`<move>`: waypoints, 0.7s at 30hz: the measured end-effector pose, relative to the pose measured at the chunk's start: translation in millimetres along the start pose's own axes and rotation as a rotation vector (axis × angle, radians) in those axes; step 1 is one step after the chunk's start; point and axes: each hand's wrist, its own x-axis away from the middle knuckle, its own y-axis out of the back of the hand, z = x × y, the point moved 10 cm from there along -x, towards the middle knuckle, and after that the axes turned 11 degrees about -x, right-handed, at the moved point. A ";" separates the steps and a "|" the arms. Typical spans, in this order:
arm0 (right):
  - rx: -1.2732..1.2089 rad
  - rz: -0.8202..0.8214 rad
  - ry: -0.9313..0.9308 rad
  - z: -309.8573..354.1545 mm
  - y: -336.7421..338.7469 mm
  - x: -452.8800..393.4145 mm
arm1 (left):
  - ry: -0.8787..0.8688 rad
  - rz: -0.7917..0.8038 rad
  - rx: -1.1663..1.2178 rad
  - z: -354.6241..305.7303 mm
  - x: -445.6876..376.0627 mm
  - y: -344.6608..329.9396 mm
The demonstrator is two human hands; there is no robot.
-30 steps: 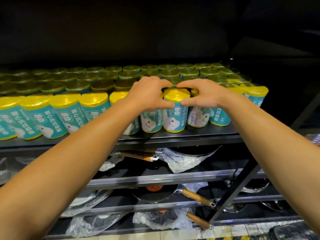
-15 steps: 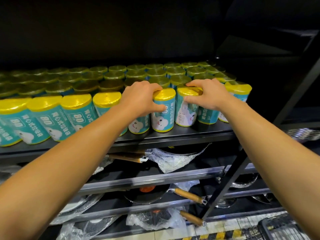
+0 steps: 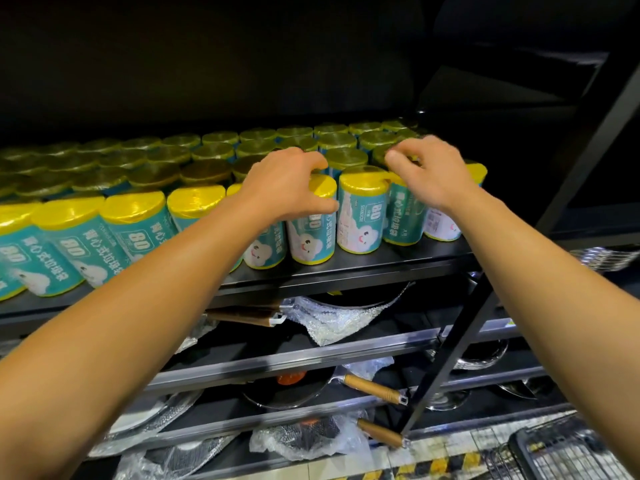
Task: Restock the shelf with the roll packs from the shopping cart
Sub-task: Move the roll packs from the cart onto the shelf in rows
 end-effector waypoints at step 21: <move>0.306 0.101 -0.180 -48.4 7.6 12.4 | -0.073 0.007 0.092 -56.3 -35.3 -10.6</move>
